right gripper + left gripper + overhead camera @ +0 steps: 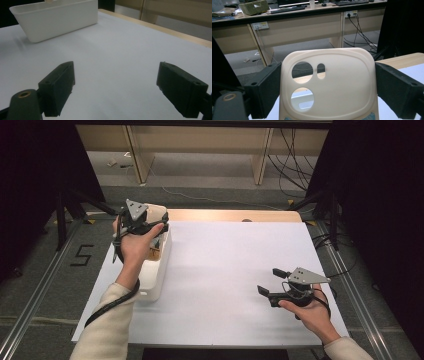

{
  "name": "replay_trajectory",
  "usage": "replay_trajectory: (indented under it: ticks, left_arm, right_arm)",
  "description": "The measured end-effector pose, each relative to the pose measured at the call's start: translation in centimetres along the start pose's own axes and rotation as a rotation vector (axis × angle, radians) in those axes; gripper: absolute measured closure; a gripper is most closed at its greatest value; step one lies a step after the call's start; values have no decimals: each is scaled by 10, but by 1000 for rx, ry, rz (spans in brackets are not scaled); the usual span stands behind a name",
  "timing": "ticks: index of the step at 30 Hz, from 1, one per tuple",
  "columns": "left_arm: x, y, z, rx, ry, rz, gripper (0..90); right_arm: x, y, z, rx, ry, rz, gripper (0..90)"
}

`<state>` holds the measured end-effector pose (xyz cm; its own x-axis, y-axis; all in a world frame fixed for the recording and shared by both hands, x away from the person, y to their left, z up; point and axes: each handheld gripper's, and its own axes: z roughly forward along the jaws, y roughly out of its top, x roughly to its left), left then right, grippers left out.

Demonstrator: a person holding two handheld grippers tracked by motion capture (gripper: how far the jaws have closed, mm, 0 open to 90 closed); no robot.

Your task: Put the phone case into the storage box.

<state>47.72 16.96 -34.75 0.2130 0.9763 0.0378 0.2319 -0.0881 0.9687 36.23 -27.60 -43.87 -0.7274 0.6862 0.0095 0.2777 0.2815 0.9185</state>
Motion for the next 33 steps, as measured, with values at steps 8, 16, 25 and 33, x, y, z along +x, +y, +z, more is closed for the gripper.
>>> replay_trajectory:
  ticks: [8,16,25,33]
  left_arm:
    - [2,-1,1,2,5,-4,109]
    - [3,-3,2,4,7,-2,109]
    - [4,-5,3,8,10,-2,109]
    - [5,-7,5,15,11,-4,109]
  right_arm:
    - [0,0,0,0,0,0,159]
    - [0,0,0,0,1,1,159]
    - [0,0,0,0,1,0,159]
    - [0,0,0,1,2,1,159]
